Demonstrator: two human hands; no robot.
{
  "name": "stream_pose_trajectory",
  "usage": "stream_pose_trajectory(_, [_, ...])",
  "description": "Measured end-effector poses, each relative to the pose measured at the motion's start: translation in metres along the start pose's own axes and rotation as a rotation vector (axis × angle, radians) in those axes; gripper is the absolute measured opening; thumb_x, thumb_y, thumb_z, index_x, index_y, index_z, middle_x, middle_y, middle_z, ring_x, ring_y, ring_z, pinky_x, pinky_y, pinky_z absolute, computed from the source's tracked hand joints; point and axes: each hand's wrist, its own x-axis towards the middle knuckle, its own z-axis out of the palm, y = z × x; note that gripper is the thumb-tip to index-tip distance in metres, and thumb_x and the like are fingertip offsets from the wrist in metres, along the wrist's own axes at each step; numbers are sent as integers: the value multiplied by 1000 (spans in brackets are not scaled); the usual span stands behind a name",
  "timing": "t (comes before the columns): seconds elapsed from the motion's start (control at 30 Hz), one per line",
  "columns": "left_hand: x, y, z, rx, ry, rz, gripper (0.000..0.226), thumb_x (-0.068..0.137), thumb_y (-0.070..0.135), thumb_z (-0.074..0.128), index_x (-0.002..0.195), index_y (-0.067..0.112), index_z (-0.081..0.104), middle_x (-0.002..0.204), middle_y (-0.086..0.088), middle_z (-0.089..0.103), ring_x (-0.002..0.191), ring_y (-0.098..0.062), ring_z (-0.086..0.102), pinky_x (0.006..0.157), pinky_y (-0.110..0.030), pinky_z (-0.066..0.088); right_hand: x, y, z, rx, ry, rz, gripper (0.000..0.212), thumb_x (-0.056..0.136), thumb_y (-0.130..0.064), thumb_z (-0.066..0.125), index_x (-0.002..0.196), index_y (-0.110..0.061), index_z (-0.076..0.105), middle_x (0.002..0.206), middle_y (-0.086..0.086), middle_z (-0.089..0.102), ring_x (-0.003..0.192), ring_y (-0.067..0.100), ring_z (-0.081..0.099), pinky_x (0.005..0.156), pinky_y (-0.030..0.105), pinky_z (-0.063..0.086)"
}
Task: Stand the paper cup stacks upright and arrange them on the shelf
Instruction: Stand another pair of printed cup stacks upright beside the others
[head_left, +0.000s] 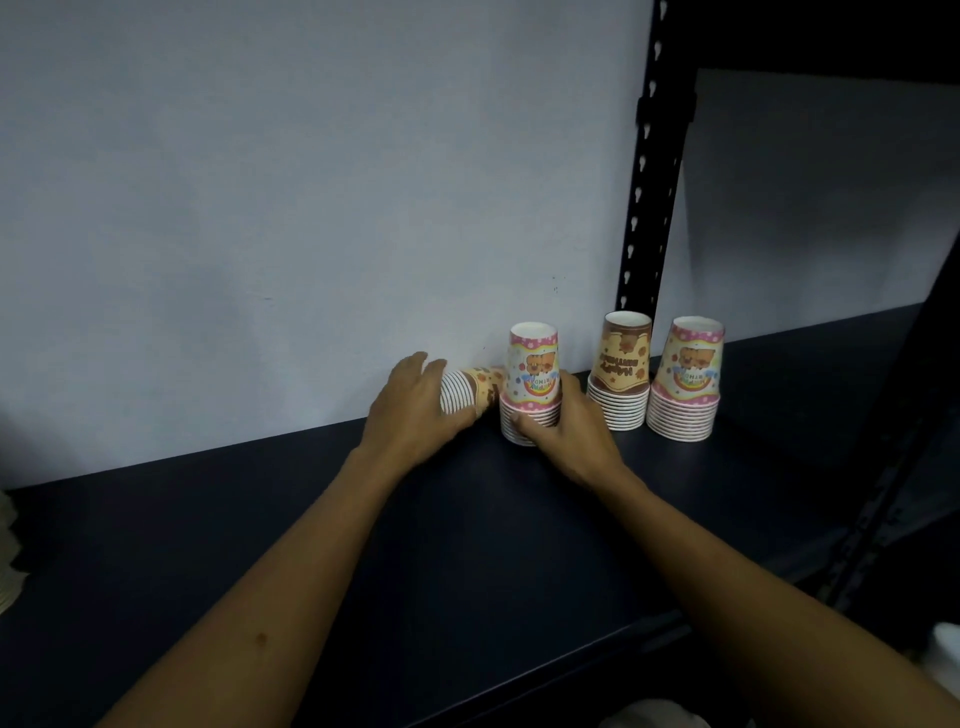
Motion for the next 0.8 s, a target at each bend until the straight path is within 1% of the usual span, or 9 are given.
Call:
stream_pose_trajectory(0.1, [10,4,1,313,-4,174,59,83,51,65,124,10,56,128,-8,55,120,-23,47,91,-33,42,0,0,-1,16,-7,2,66,81,-41,72,134,-16,42,126,-2,57,101,3,52,80,16,42])
stream_pose_trajectory(0.2, [13,4,4,336,12,189,43,85,39,67,114,9,57,114,-7,61,104,-23,55,75,-32,42,0,1,-1,38,-7,10,66,81,-40,73,134,-17,43,126,-3,58,104,5,55,82,17,44])
stream_pose_trajectory(0.27, [9,-1,9,220,52,160,35,87,29,66,113,7,58,113,-8,62,100,-25,57,72,-32,42,0,1,0,41,-5,13,66,81,-41,73,134,-17,42,126,-3,58,104,4,55,83,19,45])
stream_pose_trajectory(0.33, [2,-5,13,43,132,100,36,87,23,66,118,5,59,115,-9,63,100,-27,58,75,-33,44,0,1,0,43,-7,16,67,81,-41,73,134,-18,42,127,-3,58,103,4,54,84,20,46])
stream_pose_trajectory(0.47, [-10,-16,21,-275,265,-81,41,87,19,68,125,5,59,117,-9,64,102,-25,60,79,-25,44,1,2,1,53,-22,27,67,81,-40,73,135,-18,40,129,-3,57,104,2,52,85,19,45])
stream_pose_trajectory(0.57, [-17,-23,28,-424,268,-143,39,87,31,69,121,12,62,111,-3,65,96,-18,61,77,-27,49,1,3,0,51,-32,36,68,81,-41,73,136,-18,39,130,-3,56,104,3,52,86,21,45])
stream_pose_trajectory(0.63, [-21,-24,28,-491,259,-168,38,86,33,70,119,15,63,110,-1,66,94,-14,61,76,-26,51,2,3,0,47,-39,35,69,81,-41,73,137,-18,39,131,-2,56,104,3,52,86,20,44])
stream_pose_trajectory(0.7, [-22,-24,27,-530,241,-190,37,84,31,74,116,17,64,108,1,67,94,-14,62,78,-29,53,2,2,0,52,-44,41,70,81,-40,73,137,-17,39,132,-1,56,105,4,52,86,20,44])
stream_pose_trajectory(0.8, [-21,-22,25,-545,176,-221,40,78,21,79,115,16,62,110,2,67,99,-14,61,81,-26,48,2,0,0,46,-48,44,69,81,-39,74,137,-17,39,132,-1,56,105,4,52,87,21,44])
